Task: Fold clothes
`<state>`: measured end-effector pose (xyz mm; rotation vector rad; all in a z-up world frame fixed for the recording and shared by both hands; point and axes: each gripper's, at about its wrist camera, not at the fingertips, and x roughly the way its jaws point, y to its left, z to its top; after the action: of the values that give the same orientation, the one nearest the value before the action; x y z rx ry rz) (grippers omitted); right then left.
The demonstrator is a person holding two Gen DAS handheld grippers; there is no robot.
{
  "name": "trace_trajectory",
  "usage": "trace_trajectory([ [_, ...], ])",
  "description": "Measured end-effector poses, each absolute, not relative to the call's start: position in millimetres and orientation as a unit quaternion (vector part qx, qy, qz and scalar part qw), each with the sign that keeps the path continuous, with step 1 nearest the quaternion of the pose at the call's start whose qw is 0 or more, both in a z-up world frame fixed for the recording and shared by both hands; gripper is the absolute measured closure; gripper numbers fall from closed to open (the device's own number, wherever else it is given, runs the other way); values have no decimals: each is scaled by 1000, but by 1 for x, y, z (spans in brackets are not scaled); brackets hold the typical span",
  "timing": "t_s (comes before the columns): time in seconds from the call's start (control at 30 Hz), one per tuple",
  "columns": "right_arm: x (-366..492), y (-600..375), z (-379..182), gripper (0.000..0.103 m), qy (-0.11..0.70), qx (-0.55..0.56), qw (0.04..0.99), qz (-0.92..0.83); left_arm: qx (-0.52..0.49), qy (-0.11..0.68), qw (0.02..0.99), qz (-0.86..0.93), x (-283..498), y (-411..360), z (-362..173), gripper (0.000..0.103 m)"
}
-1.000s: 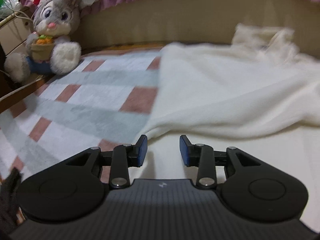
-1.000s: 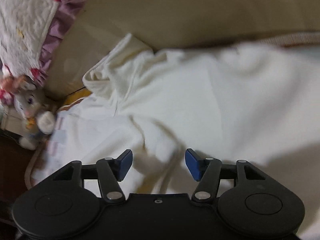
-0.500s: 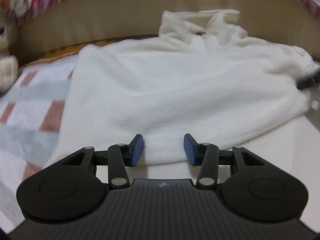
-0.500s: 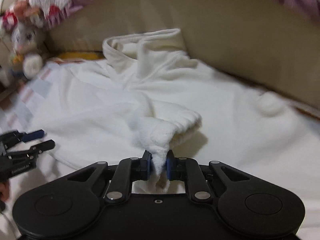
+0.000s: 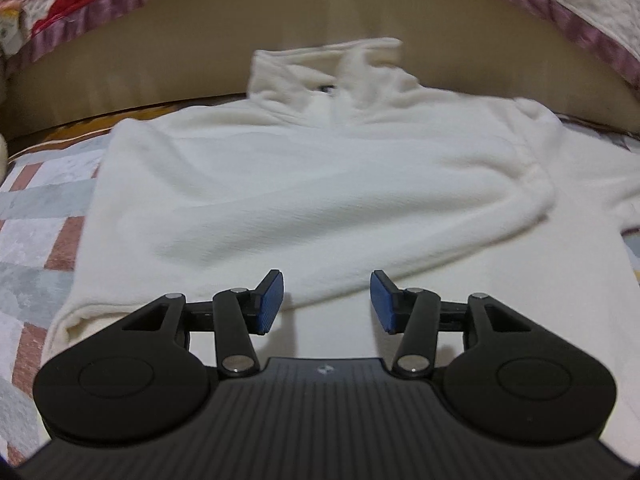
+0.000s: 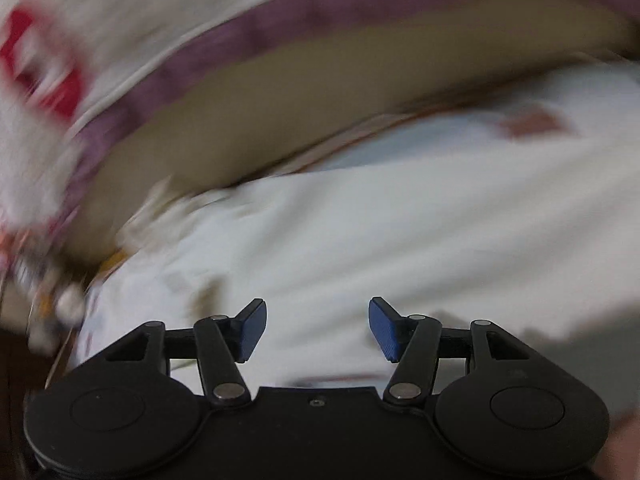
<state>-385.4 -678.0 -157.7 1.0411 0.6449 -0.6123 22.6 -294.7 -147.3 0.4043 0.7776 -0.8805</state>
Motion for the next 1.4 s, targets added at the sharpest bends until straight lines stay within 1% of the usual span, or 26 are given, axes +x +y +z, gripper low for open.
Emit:
trace_trajectory([
  [0.1, -453, -688, -173, 40, 260, 505, 742, -357, 194, 366, 807, -420, 14, -301, -146, 58],
  [0.23, -502, -688, -187, 40, 228, 505, 715, -426, 194, 367, 808, -418, 10, -304, -143, 58],
  [0.33, -508, -687, -197, 40, 192, 498, 714, -453, 185, 375, 811, -409, 11, -300, -142, 57],
  [0.47, -491, -685, -215, 37, 175, 469, 699, -510, 174, 384, 819, -390, 15, -287, -141, 56],
  [0.53, -489, -681, -222, 31, 144, 442, 711, -528, 171, 387, 822, -381, 17, -278, -141, 56],
  [0.57, -485, -681, -226, 29, 125, 432, 719, -530, 169, 388, 824, -376, 18, -274, -141, 56],
  [0.6, -482, -681, -230, 29, 106, 423, 726, -531, 167, 390, 826, -372, 20, -270, -141, 56],
  [0.7, -480, -688, -239, 27, 48, 447, 737, -504, 159, 407, 827, -353, 25, -256, -143, 56],
  [0.73, -479, -692, -238, 37, 42, 462, 741, -485, 152, 413, 828, -347, 26, -250, -143, 56],
  [0.77, -478, -695, -236, 72, 39, 477, 746, -464, 139, 418, 830, -343, 27, -242, -143, 56],
  [0.8, -474, -699, -234, 88, 44, 482, 748, -454, 127, 422, 832, -338, 28, -235, -143, 56],
  [0.87, -462, -702, -220, 90, 57, 460, 763, -451, 111, 430, 836, -323, 31, -220, -146, 56],
  [1.0, -431, -694, -175, 90, 33, 438, 804, -400, 76, 434, 839, -318, 35, -202, -148, 56],
  [1.03, -418, -690, -161, 90, 26, 440, 815, -375, 67, 433, 840, -320, 36, -199, -148, 56],
  [1.1, -398, -675, -142, 90, -4, 479, 824, -303, 57, 430, 843, -317, 37, -198, -147, 56],
  [1.2, -357, -646, -111, 90, -20, 496, 841, -215, 58, 413, 852, -316, 36, -205, -145, 56],
  [1.33, -309, -617, -85, 90, -20, 501, 860, -95, 62, 396, 858, -321, 33, -208, -141, 55],
  [1.4, -292, -604, -78, 90, -9, 496, 866, -67, 69, 393, 859, -322, 33, -206, -141, 55],
])
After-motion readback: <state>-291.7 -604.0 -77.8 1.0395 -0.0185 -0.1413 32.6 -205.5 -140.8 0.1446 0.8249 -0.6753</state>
